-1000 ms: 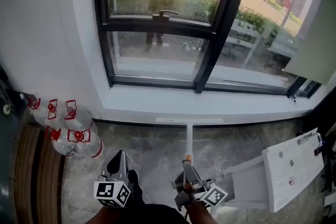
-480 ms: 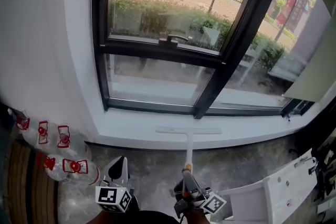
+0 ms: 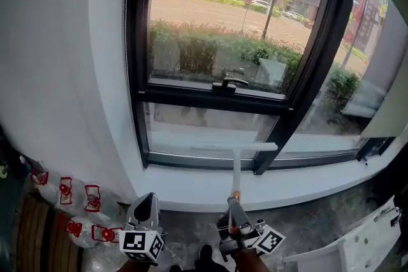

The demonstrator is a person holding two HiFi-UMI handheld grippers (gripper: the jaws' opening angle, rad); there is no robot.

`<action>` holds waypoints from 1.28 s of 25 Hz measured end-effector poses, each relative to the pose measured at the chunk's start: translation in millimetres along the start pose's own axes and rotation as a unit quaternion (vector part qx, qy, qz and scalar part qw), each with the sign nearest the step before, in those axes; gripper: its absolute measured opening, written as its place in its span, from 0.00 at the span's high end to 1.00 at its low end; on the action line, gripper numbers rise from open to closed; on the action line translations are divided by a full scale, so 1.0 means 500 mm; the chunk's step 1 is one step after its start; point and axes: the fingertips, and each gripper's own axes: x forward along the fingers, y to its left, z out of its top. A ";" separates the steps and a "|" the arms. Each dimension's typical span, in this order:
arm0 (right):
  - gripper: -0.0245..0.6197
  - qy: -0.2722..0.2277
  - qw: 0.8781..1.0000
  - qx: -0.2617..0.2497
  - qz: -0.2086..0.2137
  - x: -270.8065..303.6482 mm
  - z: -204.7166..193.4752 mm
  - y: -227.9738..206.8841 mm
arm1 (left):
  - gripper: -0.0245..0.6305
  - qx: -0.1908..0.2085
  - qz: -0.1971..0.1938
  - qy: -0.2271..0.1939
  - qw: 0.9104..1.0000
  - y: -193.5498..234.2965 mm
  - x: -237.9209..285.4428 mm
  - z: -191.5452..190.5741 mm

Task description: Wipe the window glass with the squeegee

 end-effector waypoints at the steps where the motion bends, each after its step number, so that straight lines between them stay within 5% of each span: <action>1: 0.90 0.003 1.000 -0.001 0.014 0.032 0.005 0.003 | 0.93 0.003 0.007 -0.007 1.000 0.013 0.011 0.012; 13: 0.90 0.045 0.989 0.007 0.139 0.384 0.109 -0.040 | 0.94 0.014 0.080 -0.060 0.995 0.100 0.205 0.146; 22: 0.90 0.052 0.962 -0.052 0.264 0.671 0.274 0.075 | 0.93 0.059 0.098 -0.126 0.985 0.077 0.395 0.361; 32: 0.90 0.022 0.942 -0.076 0.326 0.942 0.382 0.186 | 0.94 0.098 0.099 -0.177 0.974 0.097 0.538 0.569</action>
